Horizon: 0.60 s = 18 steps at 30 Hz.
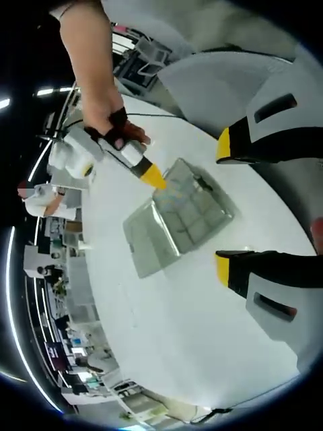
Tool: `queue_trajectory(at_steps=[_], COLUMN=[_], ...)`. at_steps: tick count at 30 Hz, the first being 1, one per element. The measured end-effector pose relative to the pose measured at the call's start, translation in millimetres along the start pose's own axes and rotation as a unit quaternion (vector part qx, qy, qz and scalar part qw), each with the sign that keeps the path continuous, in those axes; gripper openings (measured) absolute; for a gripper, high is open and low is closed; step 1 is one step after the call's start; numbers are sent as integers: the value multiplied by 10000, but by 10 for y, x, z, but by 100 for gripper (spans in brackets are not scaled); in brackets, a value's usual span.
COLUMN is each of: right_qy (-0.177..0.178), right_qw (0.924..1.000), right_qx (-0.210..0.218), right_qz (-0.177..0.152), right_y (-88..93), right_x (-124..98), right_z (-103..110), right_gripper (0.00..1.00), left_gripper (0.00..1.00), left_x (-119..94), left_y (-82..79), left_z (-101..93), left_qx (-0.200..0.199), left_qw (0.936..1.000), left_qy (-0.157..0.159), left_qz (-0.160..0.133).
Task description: Insert the divider into the dual guide fixture by aligning both edges with the guide slots and pushing it downward to the bottom, including one-sided entry, uneven engagement, binding, and posture correction.
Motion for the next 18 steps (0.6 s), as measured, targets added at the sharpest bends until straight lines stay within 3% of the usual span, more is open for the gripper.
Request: queue_trajectory(at_steps=[10,15,18], right_qy=[-278,-396,-396], right_qw=[9914,9796,9760], right_qx=[-1036,-1591,-1687], right_qz=[-755,-1162,-1316], right_y=[-5,46,115], right_x=[-116,-191,-237], right_z=[10,32,95], right_gripper=[0,0,0], left_gripper=[51,50,49], left_x=[7,17,32], left_y=[-55,-60,-49], left_z=[98,191,254], left_qx=[26,111,130], left_qw=[10000,9998,9996], left_qy=[-75,-145,-202], left_qz=[-4,61,136])
Point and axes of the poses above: the point that each gripper's makers call its tool centre point, and the gripper's own axes: x roughly forward along the fingers, z roughly to its left, y roughly out of its underside, the point moved 2 cm from there along -x, roughly backward along the fingers, and after that the axes turned 5 degrees about -y, right-handed, at the moved point
